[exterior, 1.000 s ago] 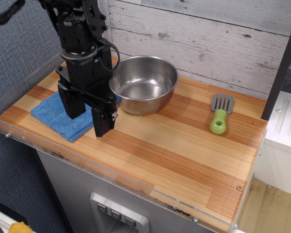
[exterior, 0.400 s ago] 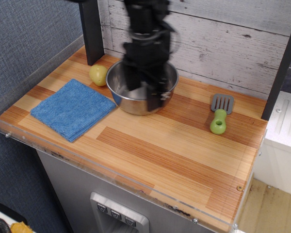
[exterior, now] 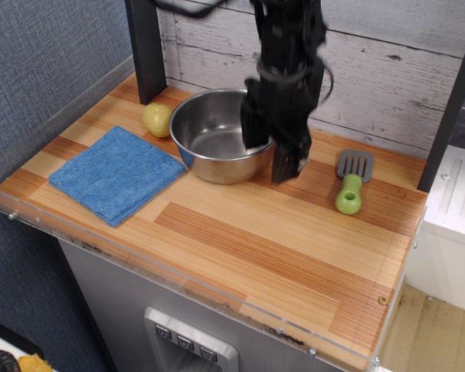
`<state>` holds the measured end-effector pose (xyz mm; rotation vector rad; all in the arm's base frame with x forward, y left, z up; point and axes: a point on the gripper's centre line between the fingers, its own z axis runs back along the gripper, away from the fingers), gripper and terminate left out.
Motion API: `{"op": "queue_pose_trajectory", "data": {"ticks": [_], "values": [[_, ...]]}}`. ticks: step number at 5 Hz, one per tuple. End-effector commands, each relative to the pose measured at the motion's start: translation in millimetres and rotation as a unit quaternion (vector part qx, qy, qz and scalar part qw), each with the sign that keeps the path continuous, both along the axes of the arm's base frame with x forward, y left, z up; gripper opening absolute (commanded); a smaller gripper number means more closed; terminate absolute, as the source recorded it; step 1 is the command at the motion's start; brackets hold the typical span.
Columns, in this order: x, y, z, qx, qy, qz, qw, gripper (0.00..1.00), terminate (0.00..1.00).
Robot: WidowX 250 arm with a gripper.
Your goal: Move the utensil at the left edge of the table.
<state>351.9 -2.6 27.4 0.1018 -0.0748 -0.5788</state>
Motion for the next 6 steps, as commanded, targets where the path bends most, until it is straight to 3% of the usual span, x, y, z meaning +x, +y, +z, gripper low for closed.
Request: {"op": "queue_pose_trajectory", "data": {"ticks": [1,3,5,6], "values": [[7.2,12.4,-26.4,0.032,0.028,0.011,0.9990,0.00,0.00],[-11.0,5.2,6.5,0.025,-0.010,-0.009,0.9996,0.00,0.00],[-46.6,15.2,71.9,-0.041,-0.109,0.047,0.9921,0.00,0.00],[-77.3,-4.8,93.3,-0.076,-0.142,0.047,0.9859,0.00,0.00]]}}
